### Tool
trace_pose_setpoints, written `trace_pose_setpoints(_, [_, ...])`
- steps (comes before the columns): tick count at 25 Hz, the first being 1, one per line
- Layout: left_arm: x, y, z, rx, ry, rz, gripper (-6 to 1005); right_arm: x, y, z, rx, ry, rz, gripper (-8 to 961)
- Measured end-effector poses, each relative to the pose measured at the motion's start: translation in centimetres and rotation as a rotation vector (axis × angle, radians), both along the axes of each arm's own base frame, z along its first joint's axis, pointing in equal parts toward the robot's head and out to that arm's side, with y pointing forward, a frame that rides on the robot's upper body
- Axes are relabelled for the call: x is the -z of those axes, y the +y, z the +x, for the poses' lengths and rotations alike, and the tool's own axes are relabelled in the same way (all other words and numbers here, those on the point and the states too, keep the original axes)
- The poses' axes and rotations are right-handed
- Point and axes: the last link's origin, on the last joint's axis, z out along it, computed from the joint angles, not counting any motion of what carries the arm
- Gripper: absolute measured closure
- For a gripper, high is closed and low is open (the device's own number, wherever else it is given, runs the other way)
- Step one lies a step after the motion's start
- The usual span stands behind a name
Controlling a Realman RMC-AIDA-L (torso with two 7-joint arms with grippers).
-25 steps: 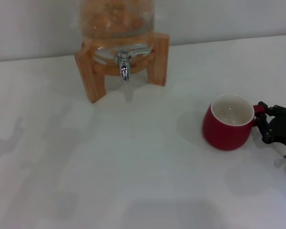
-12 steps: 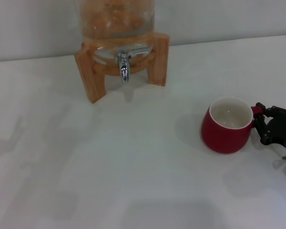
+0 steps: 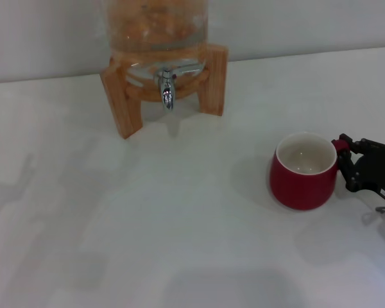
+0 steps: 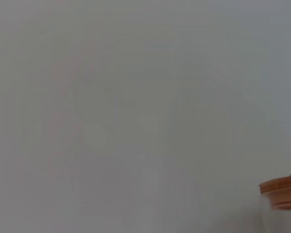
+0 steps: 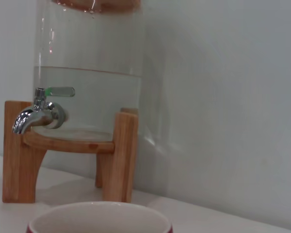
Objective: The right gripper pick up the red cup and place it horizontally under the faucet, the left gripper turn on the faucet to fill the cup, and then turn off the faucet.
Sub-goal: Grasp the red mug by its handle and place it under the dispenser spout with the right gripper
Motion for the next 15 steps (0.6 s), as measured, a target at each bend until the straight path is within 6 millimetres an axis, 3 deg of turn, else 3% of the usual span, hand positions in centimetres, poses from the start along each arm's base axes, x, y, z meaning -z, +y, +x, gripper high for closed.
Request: trace_pose_setpoints(15, [0.1, 1.0, 0.2, -0.009, 0.013, -0.015, 154, 0.7, 2.3, -1.8, -0.031, 0.018, -0.015, 836])
